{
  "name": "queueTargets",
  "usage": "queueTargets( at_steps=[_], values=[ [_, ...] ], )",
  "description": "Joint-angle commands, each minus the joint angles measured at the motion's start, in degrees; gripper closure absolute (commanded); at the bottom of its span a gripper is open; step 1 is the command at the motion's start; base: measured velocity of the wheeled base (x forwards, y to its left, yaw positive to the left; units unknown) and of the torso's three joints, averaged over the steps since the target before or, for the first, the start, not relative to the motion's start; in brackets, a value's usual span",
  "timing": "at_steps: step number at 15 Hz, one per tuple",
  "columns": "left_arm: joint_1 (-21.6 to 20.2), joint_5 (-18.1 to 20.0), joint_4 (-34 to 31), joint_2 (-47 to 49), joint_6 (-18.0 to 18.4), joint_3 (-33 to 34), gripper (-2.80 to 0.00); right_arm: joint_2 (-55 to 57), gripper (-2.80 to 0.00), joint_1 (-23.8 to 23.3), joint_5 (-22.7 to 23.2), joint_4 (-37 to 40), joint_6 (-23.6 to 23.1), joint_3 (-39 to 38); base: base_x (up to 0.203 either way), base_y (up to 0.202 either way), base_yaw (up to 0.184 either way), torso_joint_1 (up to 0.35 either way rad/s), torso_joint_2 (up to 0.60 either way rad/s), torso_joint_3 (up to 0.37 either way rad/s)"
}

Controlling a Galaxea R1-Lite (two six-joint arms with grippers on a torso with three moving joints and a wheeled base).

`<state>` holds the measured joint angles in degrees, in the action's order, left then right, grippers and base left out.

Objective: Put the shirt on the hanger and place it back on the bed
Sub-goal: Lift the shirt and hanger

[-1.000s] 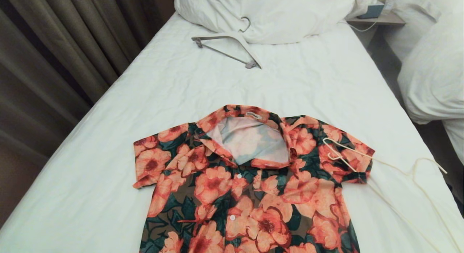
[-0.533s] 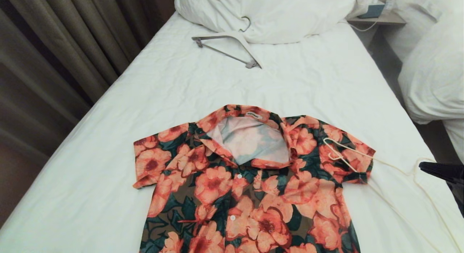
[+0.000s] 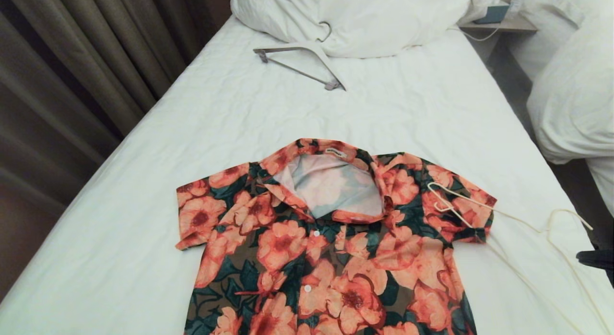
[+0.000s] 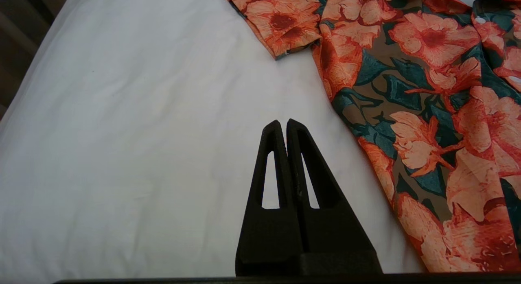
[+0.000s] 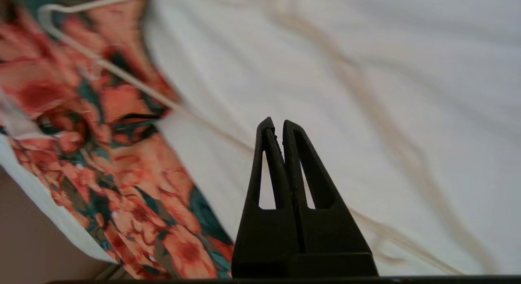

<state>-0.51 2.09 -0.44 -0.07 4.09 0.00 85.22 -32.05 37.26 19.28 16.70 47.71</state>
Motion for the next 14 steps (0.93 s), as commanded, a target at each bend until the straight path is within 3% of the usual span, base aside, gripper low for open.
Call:
queueTargets(
  at_steps=[1, 4, 7, 8, 10, 14],
  values=[
    [-0.02, 0.02, 0.0, 0.07, 0.04, 0.09, 0.0, 6.32, 0.0, -2.99, 0.46, 7.2, -3.43, 3.17, 0.0, 0.0, 0.0, 0.0, 0.0, 0.0],
    [-0.02, 0.02, 0.0, 0.07, 0.04, 0.09, 0.0, 12.04, 0.0, -7.41, 0.8, 18.66, -12.38, 10.13, 0.0, 0.0, 0.0, 0.0, 0.0, 0.0],
    [-0.02, 0.02, 0.0, 0.07, 0.04, 0.09, 0.0, 13.3, 0.0, -9.97, 0.32, 24.33, -20.2, 13.21, 0.0, 0.0, 0.0, 0.0, 0.0, 0.0],
    [-0.02, 0.02, 0.0, 0.07, 0.04, 0.09, 0.0, 13.29, -2.8, -10.62, 0.28, 24.8, -22.62, 13.24, 0.0, 0.0, 0.0, 0.0, 0.0, 0.0],
    [-0.02, 0.02, 0.0, 0.07, 0.04, 0.09, 0.0, 14.38, -2.8, -11.96, 1.06, 24.97, -28.25, 12.54, 0.0, 0.0, 0.0, 0.0, 0.0, 0.0],
    [-0.02, 0.02, 0.0, 0.07, 0.04, 0.09, 0.0, 17.05, -2.8, -14.38, 9.65, 26.85, -38.34, 12.09, 0.0, 0.0, 0.0, 0.0, 0.0, 0.0]
  ],
)
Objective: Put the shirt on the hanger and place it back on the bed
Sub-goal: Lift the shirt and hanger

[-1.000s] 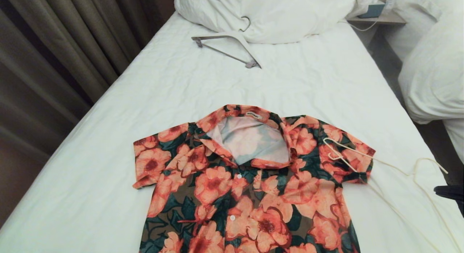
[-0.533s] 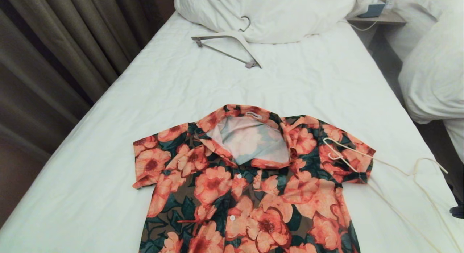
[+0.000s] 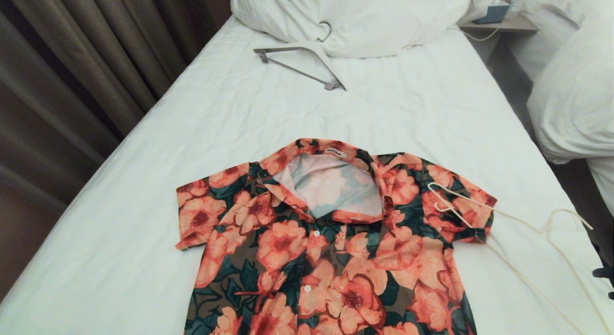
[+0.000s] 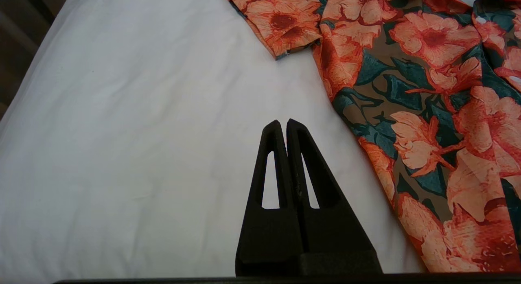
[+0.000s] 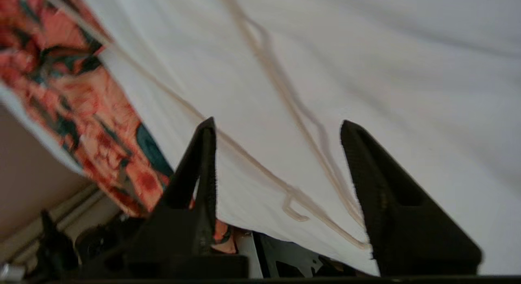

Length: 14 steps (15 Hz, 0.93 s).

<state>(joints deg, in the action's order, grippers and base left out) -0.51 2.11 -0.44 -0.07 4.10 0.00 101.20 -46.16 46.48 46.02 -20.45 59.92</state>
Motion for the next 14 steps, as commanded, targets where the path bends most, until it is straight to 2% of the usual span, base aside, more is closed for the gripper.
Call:
queueTargets(
  at_steps=[1, 3, 7, 9, 12, 14],
  values=[
    [-0.02, 0.0, 0.0, 0.07, 0.03, 0.09, 0.0, 2.2, -2.8, -1.01, 2.37, 1.55, -4.99, -0.2, 0.0, 0.0, 0.0, 0.0, 0.0, 0.0],
    [-0.02, 0.0, 0.0, 0.07, 0.03, 0.09, 0.0, 5.06, -2.8, -2.68, 8.79, 5.88, -12.79, -0.1, 0.0, 0.0, 0.0, 0.0, 0.0, 0.0],
    [-0.02, 0.0, 0.0, 0.07, 0.03, 0.09, 0.0, 10.0, -2.8, -3.03, 11.02, 6.8, -19.81, 0.52, 0.0, 0.0, 0.0, 0.0, 0.0, 0.0],
    [-0.02, 0.0, 0.0, 0.07, 0.03, 0.09, 0.0, 11.96, -2.8, -2.96, 13.9, 6.74, -22.13, 0.63, 0.0, 0.0, 0.0, 0.0, 0.0, 0.0],
    [-0.02, 0.0, 0.0, 0.07, 0.03, 0.09, 0.0, 13.63, -2.8, -1.71, 22.39, 6.23, -23.54, 0.81, 0.0, 0.0, 0.0, 0.0, 0.0, 0.0],
    [-0.02, 0.0, 0.0, 0.07, 0.03, 0.09, 0.0, 13.86, -2.8, -0.25, 22.94, 6.35, -25.9, 0.63, 0.0, 0.0, 0.0, 0.0, 0.0, 0.0]
  ],
)
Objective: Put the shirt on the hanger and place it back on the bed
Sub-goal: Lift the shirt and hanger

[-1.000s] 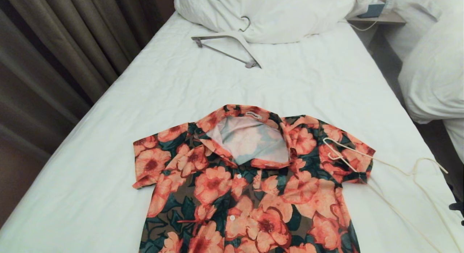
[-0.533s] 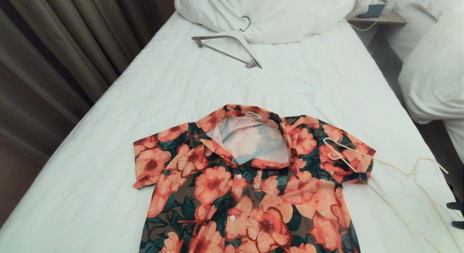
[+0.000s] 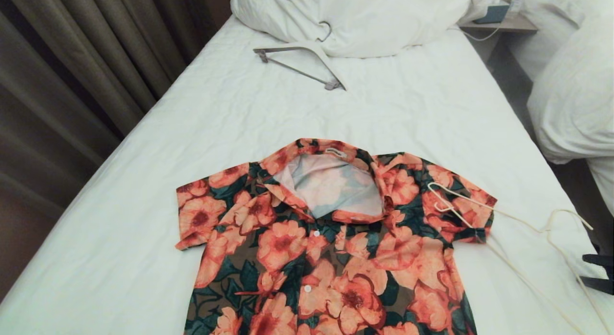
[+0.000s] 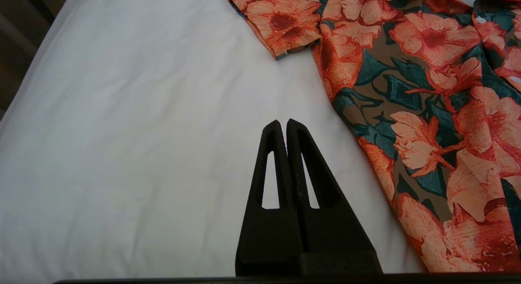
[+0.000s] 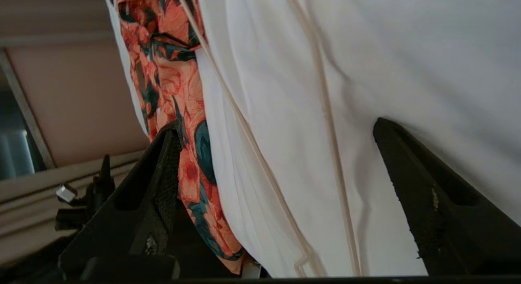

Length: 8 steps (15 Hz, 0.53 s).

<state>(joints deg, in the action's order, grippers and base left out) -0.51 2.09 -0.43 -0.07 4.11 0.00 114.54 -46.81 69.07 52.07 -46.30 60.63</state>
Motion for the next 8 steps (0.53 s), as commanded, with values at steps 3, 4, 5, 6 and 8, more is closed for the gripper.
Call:
queueTargets(
  at_steps=[3, 4, 5, 6, 8],
  values=[
    [-0.02, 0.02, -0.01, 0.07, 0.02, 0.09, 0.0, 1.73, -2.8, 3.51, 0.45, 0.48, -3.62, -0.73, 0.0, 0.0, 0.0, 0.0, 0.0, 0.0],
    [0.0, 0.02, -0.01, 0.07, 0.02, 0.09, 0.0, 2.16, -2.8, 4.81, 0.6, 0.48, -4.04, -0.91, 0.0, 0.0, 0.0, 0.0, 0.0, 0.0],
    [-0.02, 0.02, -0.01, 0.07, 0.02, 0.09, 0.0, 2.5, -2.8, 5.94, 1.94, 0.48, -4.08, -0.94, 0.0, 0.0, 0.0, 0.0, 0.0, 0.0],
    [-0.01, 0.02, -0.01, 0.07, 0.02, 0.09, 0.0, 2.86, -2.8, 7.03, 4.22, 0.48, -4.06, -0.95, 0.0, 0.0, 0.0, 0.0, 0.0, 0.0],
    [-0.02, 0.02, -0.01, 0.07, 0.02, 0.09, 0.0, 3.46, -2.8, 8.66, 6.16, 0.38, -4.06, -0.68, 0.0, 0.0, 0.0, 0.0, 0.0, 0.0]
  ],
)
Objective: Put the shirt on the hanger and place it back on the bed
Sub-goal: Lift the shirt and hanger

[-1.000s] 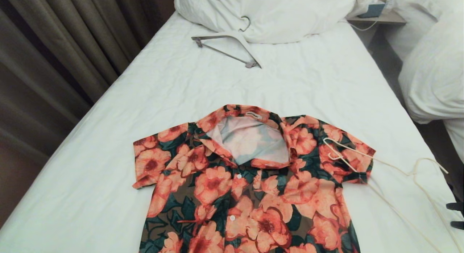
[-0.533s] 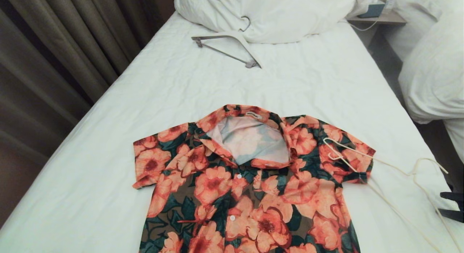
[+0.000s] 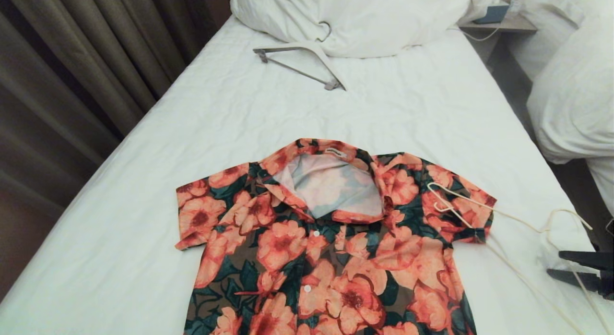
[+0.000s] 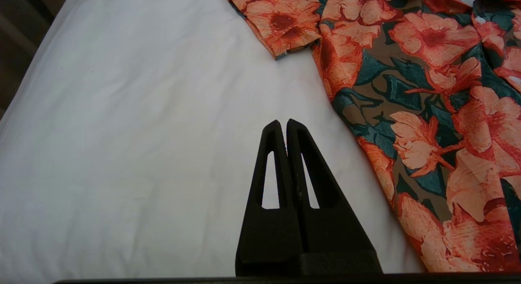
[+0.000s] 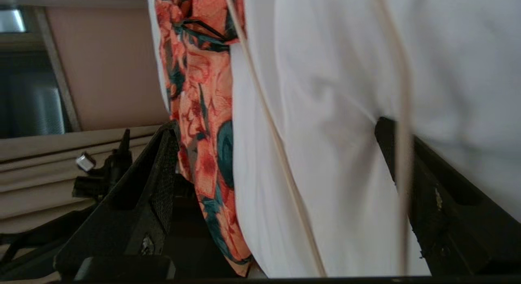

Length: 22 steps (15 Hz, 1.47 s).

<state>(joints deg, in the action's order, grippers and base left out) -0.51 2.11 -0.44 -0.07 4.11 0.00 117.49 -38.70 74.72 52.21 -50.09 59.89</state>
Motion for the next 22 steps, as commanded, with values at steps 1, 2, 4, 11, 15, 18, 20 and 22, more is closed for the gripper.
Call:
queueTargets(
  at_steps=[1, 2, 4, 11, 15, 18, 20, 22],
  values=[
    [-0.02, 0.0, 0.0, 0.07, 0.02, 0.09, 0.0, 0.86, -2.8, 1.5, 0.53, 0.13, -0.27, 0.15, 0.0, 0.0, 0.0, 0.0, 0.0, 0.0],
    [-0.02, 0.0, 0.0, 0.07, 0.02, 0.09, 0.0, 1.17, -2.8, 2.14, 0.6, 0.08, -0.27, 0.31, 0.0, 0.0, 0.0, 0.0, 0.0, 0.0],
    [-0.02, 0.0, 0.0, 0.07, 0.02, 0.09, 0.0, 1.9, -2.8, 2.8, 1.8, -0.01, -0.27, 0.37, 0.0, 0.0, 0.0, 0.0, 0.0, 0.0],
    [-0.02, 0.0, 0.0, 0.07, 0.02, 0.09, 0.0, 0.93, 0.0, 2.75, 2.21, -0.62, -0.2, 0.44, 0.0, 0.0, 0.0, 0.0, 0.0, 0.0],
    [-0.02, 0.0, 0.0, 0.07, 0.02, 0.09, 0.0, -3.69, 0.0, 2.57, 2.18, -0.46, -0.24, 0.33, 0.0, 0.0, 0.0, 0.0, 0.0, 0.0],
    [-0.02, 0.0, 0.0, 0.07, 0.02, 0.09, 0.0, -7.46, 0.0, 2.1, 1.68, -0.34, -2.26, 0.27, 0.0, 0.0, 0.0, 0.0, 0.0, 0.0],
    [-0.02, 0.0, 0.0, 0.07, 0.02, 0.09, 0.0, -10.72, 0.0, 2.04, 0.92, -0.12, -5.77, -0.09, 0.0, 0.0, 0.0, 0.0, 0.0, 0.0],
    [-0.02, 0.0, 0.0, 0.07, 0.02, 0.09, 0.0, -16.2, 0.0, 2.11, 0.65, 1.01, -10.21, -1.33, 0.0, 0.0, 0.0, 0.0, 0.0, 0.0]
  ],
)
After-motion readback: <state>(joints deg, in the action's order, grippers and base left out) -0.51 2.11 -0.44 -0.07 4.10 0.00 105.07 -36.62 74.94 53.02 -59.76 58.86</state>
